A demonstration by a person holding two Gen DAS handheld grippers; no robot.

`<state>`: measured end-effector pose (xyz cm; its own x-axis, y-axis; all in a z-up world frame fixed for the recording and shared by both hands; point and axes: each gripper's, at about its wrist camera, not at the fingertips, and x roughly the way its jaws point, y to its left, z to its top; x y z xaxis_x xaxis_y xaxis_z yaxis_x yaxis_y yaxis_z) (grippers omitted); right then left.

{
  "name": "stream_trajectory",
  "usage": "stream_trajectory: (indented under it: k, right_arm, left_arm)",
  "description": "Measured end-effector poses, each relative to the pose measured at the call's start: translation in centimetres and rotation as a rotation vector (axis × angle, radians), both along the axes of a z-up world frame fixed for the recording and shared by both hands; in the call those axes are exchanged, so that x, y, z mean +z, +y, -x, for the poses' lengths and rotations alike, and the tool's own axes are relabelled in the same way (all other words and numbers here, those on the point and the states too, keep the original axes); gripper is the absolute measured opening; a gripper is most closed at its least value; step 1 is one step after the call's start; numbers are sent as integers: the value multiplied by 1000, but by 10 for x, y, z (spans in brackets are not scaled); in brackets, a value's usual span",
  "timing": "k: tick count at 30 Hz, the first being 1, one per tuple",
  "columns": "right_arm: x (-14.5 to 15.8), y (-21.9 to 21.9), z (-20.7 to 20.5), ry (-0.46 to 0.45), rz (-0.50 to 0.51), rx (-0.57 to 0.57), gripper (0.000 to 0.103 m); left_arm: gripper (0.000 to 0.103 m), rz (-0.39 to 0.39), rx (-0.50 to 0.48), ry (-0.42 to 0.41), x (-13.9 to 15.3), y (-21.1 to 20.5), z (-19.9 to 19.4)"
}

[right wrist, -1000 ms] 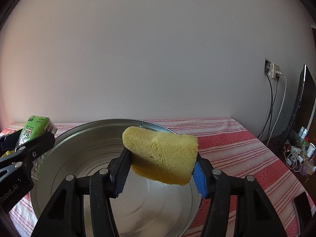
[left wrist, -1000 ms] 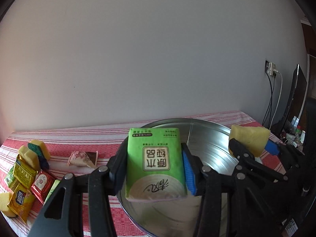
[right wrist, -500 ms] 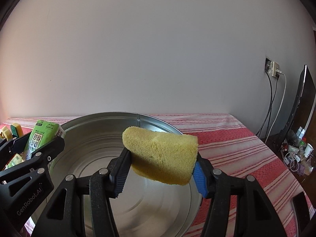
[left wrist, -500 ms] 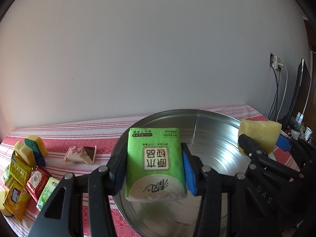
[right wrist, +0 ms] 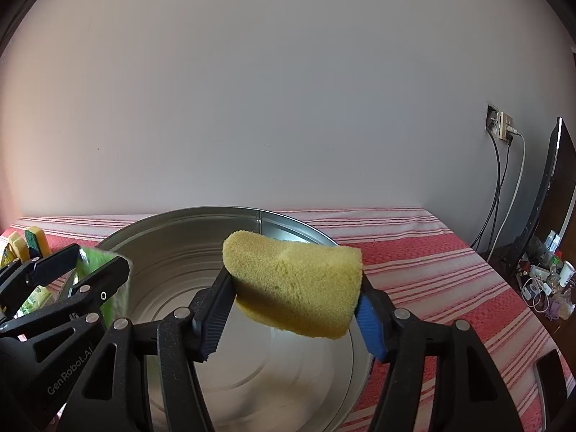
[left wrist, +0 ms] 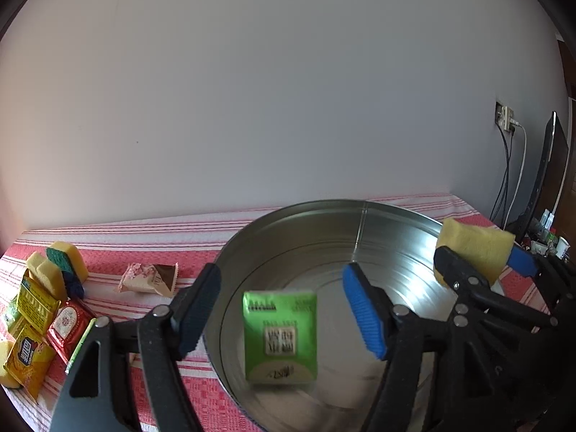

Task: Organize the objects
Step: 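Release the tissue pack into the tin with the left tool while the right tool drops the sponge, then move both tools back to the pile and grasp the green-backed sponge and tea tissue pack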

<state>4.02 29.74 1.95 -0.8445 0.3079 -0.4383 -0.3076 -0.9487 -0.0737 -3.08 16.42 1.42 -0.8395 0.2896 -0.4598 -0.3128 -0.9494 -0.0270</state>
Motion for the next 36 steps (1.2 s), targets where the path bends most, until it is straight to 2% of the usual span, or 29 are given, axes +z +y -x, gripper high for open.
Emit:
stream_trajectory:
  k: [4,6,12,19,26,32,36]
  right_arm:
    - [5,4,-5,41,31,-6,76]
    - [9,2,-9,70,50,-14,83]
    - [7,18,-8,103,89,-18,85]
    - [6,22,-15,169,124,-10,85]
    - [8,28,-26,300,122,-104,85]
    - [4,30,-31,326,149,-187,85]
    - [3,21,-32,318,140,-195,85]
  left_arm:
    - [96,-7,33,80,10,-8,-10]
    - [100,-11,54,115,13,-12,-14]
    - [102,35,99,167,12,-19,-21]
    - [102,15,147,156,8,-42,-28]
    - [102,19,213,133,0,-74,-32]
    - [102,23,242,119,-4,-103,-35]
    - [102,34,264,101,-9,-118,-34]
